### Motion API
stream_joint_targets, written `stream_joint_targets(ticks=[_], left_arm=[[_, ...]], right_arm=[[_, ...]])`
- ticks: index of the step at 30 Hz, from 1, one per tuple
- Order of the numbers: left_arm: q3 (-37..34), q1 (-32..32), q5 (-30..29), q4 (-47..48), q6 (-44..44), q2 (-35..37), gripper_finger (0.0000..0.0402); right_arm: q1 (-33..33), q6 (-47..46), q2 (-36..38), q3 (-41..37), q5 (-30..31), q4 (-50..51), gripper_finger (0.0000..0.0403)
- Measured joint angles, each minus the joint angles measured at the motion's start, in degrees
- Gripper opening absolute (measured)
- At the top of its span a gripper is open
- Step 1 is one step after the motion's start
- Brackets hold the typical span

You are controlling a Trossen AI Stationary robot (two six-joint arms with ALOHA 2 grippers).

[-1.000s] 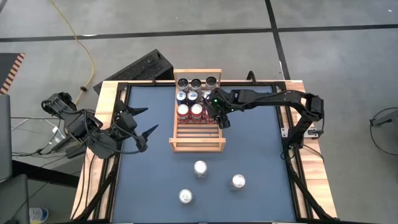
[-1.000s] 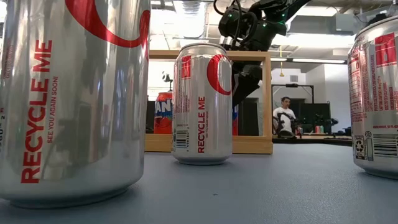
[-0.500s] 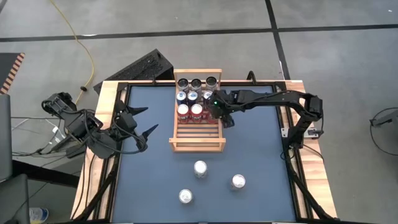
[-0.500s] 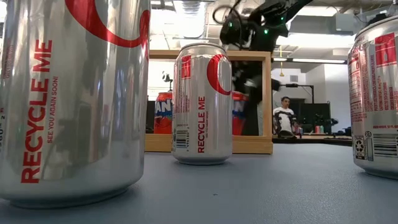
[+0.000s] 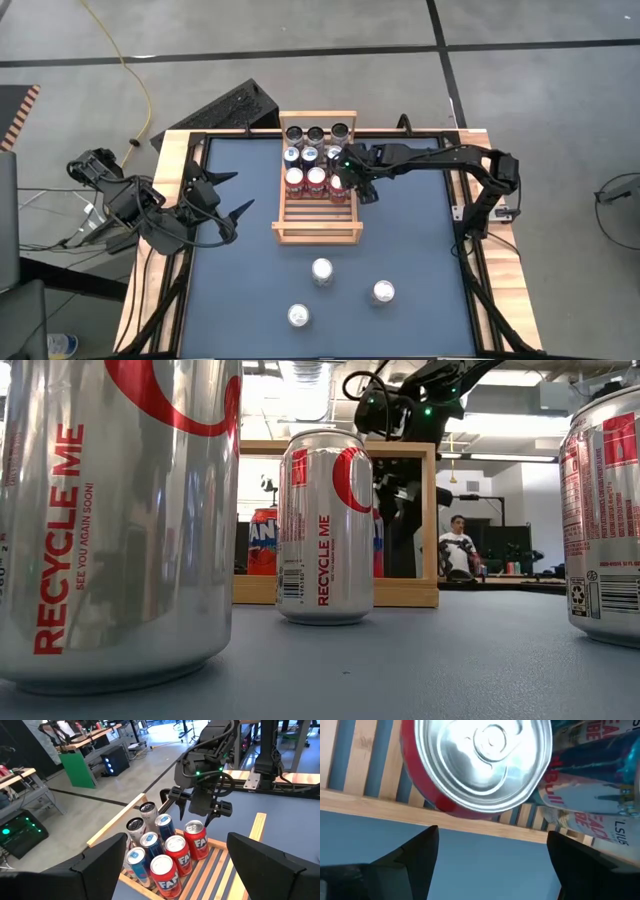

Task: Place canned beverage on shelf
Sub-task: Put the orange soda can on the shelf aligned with the other orange soda cans

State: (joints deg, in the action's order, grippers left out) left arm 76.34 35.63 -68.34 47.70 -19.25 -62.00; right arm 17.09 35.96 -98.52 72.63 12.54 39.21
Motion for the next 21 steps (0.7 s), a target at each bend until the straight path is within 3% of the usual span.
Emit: stream_joint_targets(ticks=[7, 13, 17, 21], left_arm=[[0.0, 0.0, -0.03, 0.0, 0.34, 0.0, 0.0334], [0.0, 0.01, -0.04, 0.0, 0.35, 0.0, 0.0334], [0.0, -0.01, -0.04, 0.0, 0.34, 0.0, 0.0334], [0.02, 0.01, -0.04, -0.02, 0.31, 0.0, 0.0334]], right_arm=[[1.11, -2.31, 1.53, 0.07, 0.26, 5.41, 0.0338], [1.04, -5.97, 8.49, 0.12, 3.89, 8.92, 0.0323], [-0.82, -12.09, 14.57, 0.23, 0.09, 7.12, 0.0279], [-4.03, -18.08, 17.03, 0.27, -4.28, 4.1, 0.0199]])
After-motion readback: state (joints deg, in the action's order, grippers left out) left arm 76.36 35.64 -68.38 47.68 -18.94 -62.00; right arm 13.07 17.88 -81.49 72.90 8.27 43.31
